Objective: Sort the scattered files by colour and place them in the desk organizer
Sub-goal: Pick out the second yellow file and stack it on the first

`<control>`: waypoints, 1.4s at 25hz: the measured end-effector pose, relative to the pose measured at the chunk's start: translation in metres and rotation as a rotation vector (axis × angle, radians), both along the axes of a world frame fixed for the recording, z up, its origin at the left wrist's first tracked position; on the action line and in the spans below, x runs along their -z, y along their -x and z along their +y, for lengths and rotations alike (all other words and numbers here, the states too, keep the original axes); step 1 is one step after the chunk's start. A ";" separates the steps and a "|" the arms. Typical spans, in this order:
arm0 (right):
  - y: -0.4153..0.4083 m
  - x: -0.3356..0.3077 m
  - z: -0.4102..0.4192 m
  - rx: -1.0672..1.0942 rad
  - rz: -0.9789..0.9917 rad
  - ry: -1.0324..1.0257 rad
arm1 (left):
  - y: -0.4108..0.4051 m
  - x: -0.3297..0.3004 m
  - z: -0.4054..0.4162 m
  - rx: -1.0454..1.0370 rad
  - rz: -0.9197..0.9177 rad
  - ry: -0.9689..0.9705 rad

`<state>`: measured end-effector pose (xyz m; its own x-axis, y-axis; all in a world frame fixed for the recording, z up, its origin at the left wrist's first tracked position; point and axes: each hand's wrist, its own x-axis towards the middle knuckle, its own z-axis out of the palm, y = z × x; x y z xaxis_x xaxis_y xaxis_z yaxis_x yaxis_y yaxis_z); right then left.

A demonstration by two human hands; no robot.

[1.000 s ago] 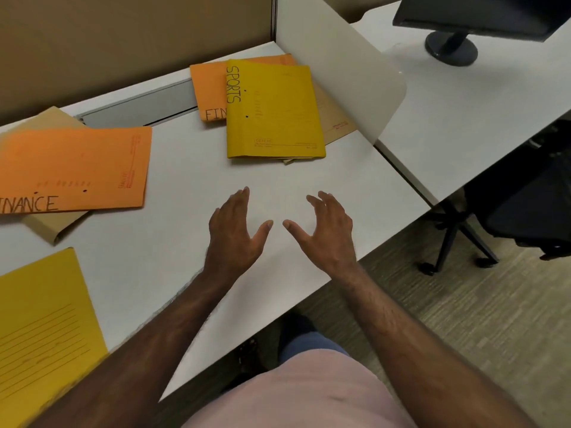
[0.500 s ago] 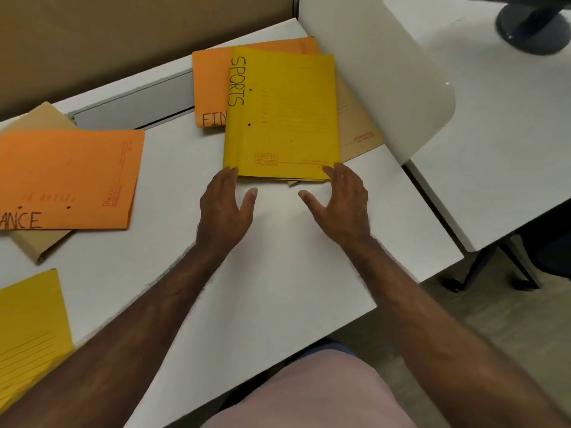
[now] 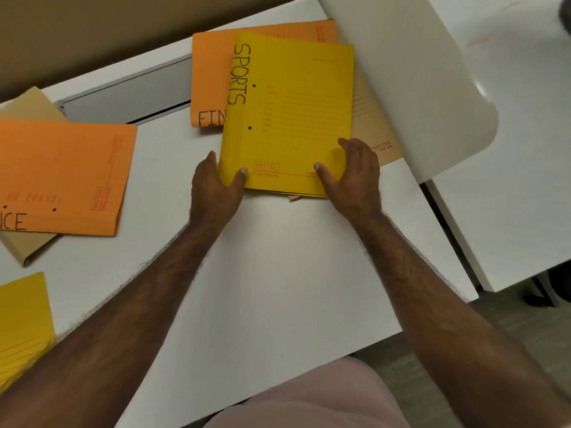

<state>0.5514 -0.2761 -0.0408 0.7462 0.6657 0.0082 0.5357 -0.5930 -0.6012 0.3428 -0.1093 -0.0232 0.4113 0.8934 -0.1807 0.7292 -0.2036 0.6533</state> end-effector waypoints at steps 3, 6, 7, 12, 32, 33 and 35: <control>-0.002 0.000 0.006 0.014 0.045 0.002 | -0.006 0.002 0.007 -0.020 -0.011 0.021; -0.001 -0.002 0.013 0.046 0.095 -0.020 | -0.010 0.001 0.012 -0.052 -0.041 0.042; -0.002 -0.003 0.016 0.053 0.102 -0.040 | -0.011 0.000 0.013 -0.057 -0.049 0.053; 0.002 -0.009 0.024 0.115 0.162 -0.133 | -0.011 -0.004 0.012 -0.003 -0.069 0.110; 0.128 -0.063 0.013 0.119 0.191 -0.292 | 0.137 -0.046 -0.053 -0.111 -0.502 0.264; 0.139 -0.068 0.010 0.112 0.193 -0.301 | 0.152 -0.051 -0.060 -0.117 -0.515 0.253; 0.163 -0.077 0.003 0.096 0.204 -0.316 | 0.182 -0.059 -0.071 -0.127 -0.518 0.241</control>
